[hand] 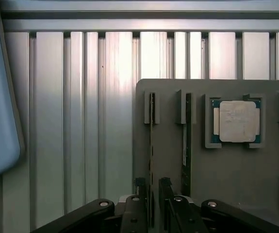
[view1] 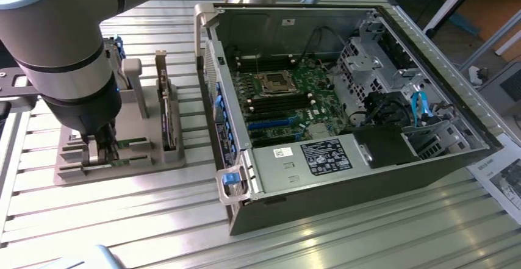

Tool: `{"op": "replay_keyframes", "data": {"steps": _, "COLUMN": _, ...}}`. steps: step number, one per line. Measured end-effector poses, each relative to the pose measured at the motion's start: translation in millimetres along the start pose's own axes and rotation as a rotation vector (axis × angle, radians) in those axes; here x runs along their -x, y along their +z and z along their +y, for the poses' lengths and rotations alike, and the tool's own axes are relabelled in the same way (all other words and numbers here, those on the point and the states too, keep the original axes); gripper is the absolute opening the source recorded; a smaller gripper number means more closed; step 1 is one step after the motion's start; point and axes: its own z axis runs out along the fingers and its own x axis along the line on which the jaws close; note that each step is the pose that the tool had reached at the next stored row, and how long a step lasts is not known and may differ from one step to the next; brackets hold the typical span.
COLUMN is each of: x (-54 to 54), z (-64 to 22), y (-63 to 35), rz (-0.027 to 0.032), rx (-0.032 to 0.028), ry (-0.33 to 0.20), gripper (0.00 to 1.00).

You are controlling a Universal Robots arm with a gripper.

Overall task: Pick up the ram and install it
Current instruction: 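Pick up the ram and move it above insertion slot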

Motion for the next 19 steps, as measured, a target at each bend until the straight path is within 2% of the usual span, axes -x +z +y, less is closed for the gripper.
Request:
{"op": "replay_keyframes", "data": {"steps": 13, "x": -3.1, "z": -0.2, "y": 18.0, "rz": 0.0000, "rx": -0.0001, "ry": -0.002, "gripper": 0.25}}
{"op": "replay_keyframes", "data": {"steps": 19, "x": -3.2, "z": -0.2, "y": 19.1, "rz": 0.0001, "rx": 0.0000, "ry": -0.003, "gripper": 0.25}}
